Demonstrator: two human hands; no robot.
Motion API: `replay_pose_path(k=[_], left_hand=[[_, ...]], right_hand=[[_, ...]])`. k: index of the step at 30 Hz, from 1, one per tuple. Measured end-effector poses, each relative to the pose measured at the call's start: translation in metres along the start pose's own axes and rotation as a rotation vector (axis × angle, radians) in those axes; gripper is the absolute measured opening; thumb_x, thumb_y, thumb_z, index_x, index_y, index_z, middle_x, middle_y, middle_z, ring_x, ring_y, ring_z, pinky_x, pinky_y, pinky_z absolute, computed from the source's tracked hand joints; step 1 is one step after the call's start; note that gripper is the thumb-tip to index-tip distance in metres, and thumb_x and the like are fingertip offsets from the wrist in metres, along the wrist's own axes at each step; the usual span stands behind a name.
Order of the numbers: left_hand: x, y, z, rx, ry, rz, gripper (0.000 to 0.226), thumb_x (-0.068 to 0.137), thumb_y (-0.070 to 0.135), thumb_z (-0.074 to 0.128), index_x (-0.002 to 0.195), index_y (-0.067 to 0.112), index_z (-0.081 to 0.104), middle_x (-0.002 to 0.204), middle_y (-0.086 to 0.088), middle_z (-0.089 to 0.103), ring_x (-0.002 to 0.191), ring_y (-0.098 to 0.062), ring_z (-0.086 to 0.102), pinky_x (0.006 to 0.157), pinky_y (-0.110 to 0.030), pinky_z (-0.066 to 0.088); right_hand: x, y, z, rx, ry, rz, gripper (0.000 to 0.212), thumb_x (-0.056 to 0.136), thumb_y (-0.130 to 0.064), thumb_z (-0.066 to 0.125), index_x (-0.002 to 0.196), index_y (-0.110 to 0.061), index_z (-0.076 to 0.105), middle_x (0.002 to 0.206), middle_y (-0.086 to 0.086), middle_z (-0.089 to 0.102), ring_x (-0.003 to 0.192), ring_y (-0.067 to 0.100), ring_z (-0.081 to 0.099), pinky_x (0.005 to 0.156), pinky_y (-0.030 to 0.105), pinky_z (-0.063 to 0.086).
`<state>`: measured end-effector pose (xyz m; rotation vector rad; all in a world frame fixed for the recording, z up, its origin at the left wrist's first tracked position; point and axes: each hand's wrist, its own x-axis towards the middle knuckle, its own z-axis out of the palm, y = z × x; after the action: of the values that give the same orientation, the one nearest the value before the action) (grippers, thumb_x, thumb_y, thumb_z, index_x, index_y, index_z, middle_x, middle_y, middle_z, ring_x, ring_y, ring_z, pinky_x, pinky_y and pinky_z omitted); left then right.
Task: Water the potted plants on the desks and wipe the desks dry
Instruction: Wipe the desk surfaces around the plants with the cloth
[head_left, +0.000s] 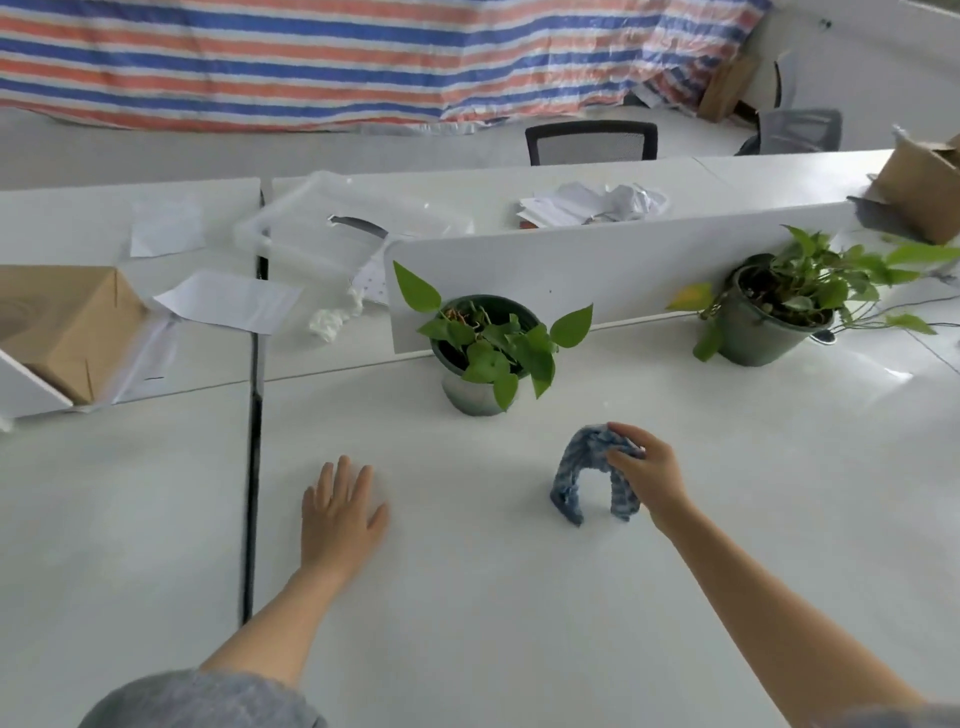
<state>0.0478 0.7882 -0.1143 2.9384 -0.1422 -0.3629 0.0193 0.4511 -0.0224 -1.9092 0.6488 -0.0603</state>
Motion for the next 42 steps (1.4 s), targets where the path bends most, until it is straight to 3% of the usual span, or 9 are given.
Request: replay_pose_path(k=[5, 11, 15, 21, 25, 28, 33, 36, 42], left_hand=[[0.022, -0.018, 0.016, 0.033, -0.038, -0.028, 0.076, 0.093, 0.055, 0.004, 0.124, 0.013, 0.059, 0.132, -0.015, 0.057, 0.121, -0.034, 0.055, 0.101, -0.045, 0.036], [0.021, -0.016, 0.015, 0.049, 0.023, -0.033, 0.07, 0.092, 0.055, 0.003, 0.125, 0.017, 0.052, 0.133, -0.013, 0.057, 0.126, -0.026, 0.034, 0.097, -0.041, 0.024], [0.02, -0.017, 0.017, 0.075, 0.057, -0.029, 0.059, 0.082, 0.05, 0.033, 0.125, 0.017, 0.055, 0.133, -0.013, 0.057, 0.126, -0.025, 0.035, 0.098, -0.041, 0.024], [0.018, -0.012, 0.013, 0.062, 0.027, -0.064, 0.063, 0.076, 0.051, 0.034, 0.121, 0.016, 0.062, 0.133, -0.012, 0.057, 0.121, -0.031, 0.056, 0.096, -0.047, 0.043], [0.019, -0.012, 0.011, 0.058, 0.036, -0.047, 0.063, 0.075, 0.05, 0.036, 0.117, 0.013, 0.065, 0.128, -0.015, 0.061, 0.116, -0.035, 0.059, 0.088, -0.053, 0.049], [0.019, -0.012, 0.014, 0.037, 0.06, -0.033, 0.063, 0.075, 0.05, 0.035, 0.119, 0.014, 0.064, 0.13, -0.016, 0.059, 0.119, -0.035, 0.057, 0.091, -0.053, 0.047], [0.019, -0.012, 0.017, 0.013, 0.091, -0.03, 0.064, 0.075, 0.05, 0.036, 0.121, 0.015, 0.062, 0.132, -0.014, 0.057, 0.122, -0.033, 0.055, 0.096, -0.049, 0.044], [0.02, -0.014, 0.018, 0.023, 0.119, -0.021, 0.063, 0.074, 0.05, 0.037, 0.119, 0.015, 0.064, 0.131, -0.015, 0.058, 0.12, -0.033, 0.056, 0.099, -0.044, 0.028], [0.019, -0.015, 0.019, 0.068, 0.119, -0.021, 0.062, 0.075, 0.052, 0.035, 0.117, 0.018, 0.065, 0.127, -0.012, 0.062, 0.116, -0.03, 0.06, 0.098, -0.045, 0.037]], right_hand=[[0.103, -0.011, 0.035, -0.238, 0.164, 0.017, 0.049, 0.087, -0.011, 0.049, 0.136, -0.01, 0.043, 0.135, 0.019, 0.045, 0.119, 0.034, 0.048, 0.101, 0.043, 0.041], [0.132, 0.007, 0.1, -0.769, 0.078, -0.069, 0.056, 0.087, -0.028, 0.047, 0.139, -0.016, 0.031, 0.143, 0.014, 0.029, 0.13, 0.036, 0.027, 0.109, 0.046, 0.022], [0.114, 0.024, 0.11, -0.901, 0.015, -0.207, 0.057, 0.087, -0.012, 0.042, 0.142, -0.017, 0.027, 0.147, 0.012, 0.028, 0.132, 0.035, 0.025, 0.11, 0.045, 0.02], [0.017, 0.061, 0.111, -0.882, -0.275, -0.855, 0.076, 0.045, 0.007, 0.053, 0.116, -0.02, 0.049, 0.119, 0.011, 0.052, 0.103, 0.031, 0.053, 0.074, 0.037, 0.052], [-0.012, 0.043, 0.097, -0.855, -0.406, -1.154, 0.061, 0.062, 0.007, 0.045, 0.114, -0.024, 0.054, 0.111, 0.005, 0.067, 0.096, 0.018, 0.06, 0.075, 0.027, 0.051], [0.016, 0.025, 0.089, -0.606, -0.171, -0.761, 0.029, 0.088, -0.01, 0.04, 0.097, -0.024, 0.065, 0.101, 0.001, 0.067, 0.091, 0.018, 0.059, 0.08, 0.036, 0.042], [0.051, 0.031, 0.117, -0.662, 0.191, -0.152, 0.052, 0.09, -0.004, 0.04, 0.14, -0.016, 0.035, 0.147, 0.008, 0.034, 0.125, 0.036, 0.036, 0.1, 0.044, 0.029], [0.028, 0.025, 0.166, -0.744, 0.076, -0.34, 0.059, 0.081, 0.004, 0.046, 0.136, -0.017, 0.042, 0.144, 0.011, 0.041, 0.119, 0.039, 0.044, 0.092, 0.048, 0.038], [0.0, 0.01, 0.209, -0.693, -0.33, -0.906, 0.068, 0.057, 0.007, 0.056, 0.116, -0.025, 0.048, 0.109, 0.009, 0.066, 0.085, 0.029, 0.057, 0.06, 0.038, 0.055]])
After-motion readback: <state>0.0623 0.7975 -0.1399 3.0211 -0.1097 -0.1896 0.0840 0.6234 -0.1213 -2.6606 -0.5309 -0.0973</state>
